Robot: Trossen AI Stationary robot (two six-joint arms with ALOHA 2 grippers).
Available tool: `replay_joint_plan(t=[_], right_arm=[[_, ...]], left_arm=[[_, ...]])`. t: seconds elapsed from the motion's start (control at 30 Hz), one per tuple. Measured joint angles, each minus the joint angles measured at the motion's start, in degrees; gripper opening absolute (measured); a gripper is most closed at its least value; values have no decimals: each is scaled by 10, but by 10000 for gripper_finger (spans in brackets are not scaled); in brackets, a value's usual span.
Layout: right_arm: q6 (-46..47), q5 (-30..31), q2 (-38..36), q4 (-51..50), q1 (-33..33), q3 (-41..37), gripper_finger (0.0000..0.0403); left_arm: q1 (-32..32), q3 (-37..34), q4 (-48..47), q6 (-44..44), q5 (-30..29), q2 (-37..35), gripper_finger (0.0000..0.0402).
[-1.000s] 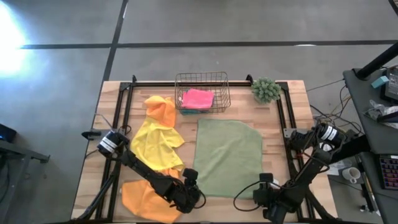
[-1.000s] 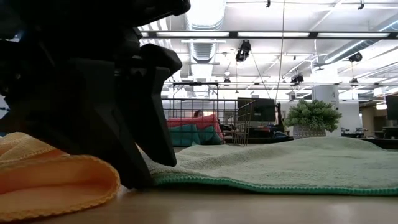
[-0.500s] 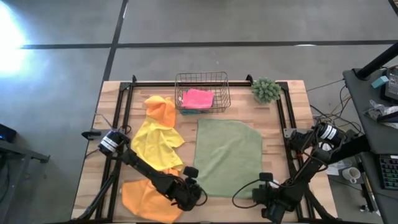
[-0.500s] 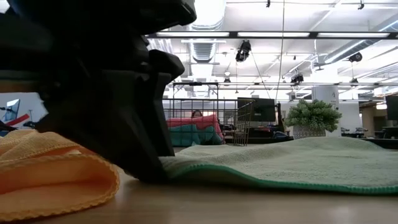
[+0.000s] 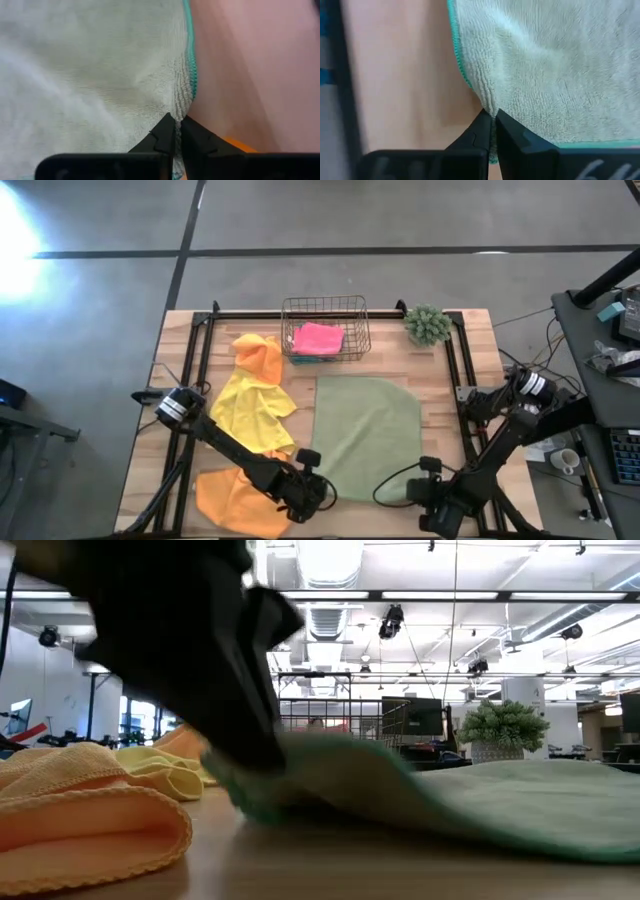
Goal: Fold microfiber towels
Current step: Fold the green microfiber cloth
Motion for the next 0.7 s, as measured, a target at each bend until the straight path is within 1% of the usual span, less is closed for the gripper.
replay_joint_plan(t=[0.23, 0.43, 0.7], right_arm=[[-1, -3, -18, -16, 2, 47, 9], [-5, -3, -18, -35, 15, 99, 9], [26, 2, -16, -78, 38, 175, 9]], left_arm=[[1, 74, -105, -3, 9, -9, 7], [0, 128, -197, -35, 9, -10, 8], [-8, 199, -298, -45, 10, -10, 8]])
